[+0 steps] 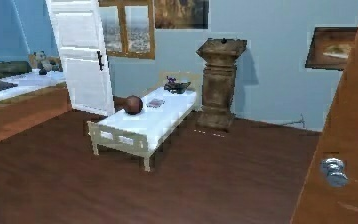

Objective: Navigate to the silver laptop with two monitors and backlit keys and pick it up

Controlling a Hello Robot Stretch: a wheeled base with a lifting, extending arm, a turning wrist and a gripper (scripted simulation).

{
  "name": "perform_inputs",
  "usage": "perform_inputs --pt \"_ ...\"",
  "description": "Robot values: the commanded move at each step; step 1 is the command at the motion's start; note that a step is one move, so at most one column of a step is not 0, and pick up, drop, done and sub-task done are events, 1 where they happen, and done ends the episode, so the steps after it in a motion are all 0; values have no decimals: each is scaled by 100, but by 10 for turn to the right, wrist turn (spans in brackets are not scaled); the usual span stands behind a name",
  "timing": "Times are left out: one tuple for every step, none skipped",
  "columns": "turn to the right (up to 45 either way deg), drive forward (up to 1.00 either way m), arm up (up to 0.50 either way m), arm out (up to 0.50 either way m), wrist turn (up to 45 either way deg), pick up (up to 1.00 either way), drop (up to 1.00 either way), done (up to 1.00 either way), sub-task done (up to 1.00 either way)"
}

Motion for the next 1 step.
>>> perform_inputs --pt "0 30 0 0 0 0 0 0 0"
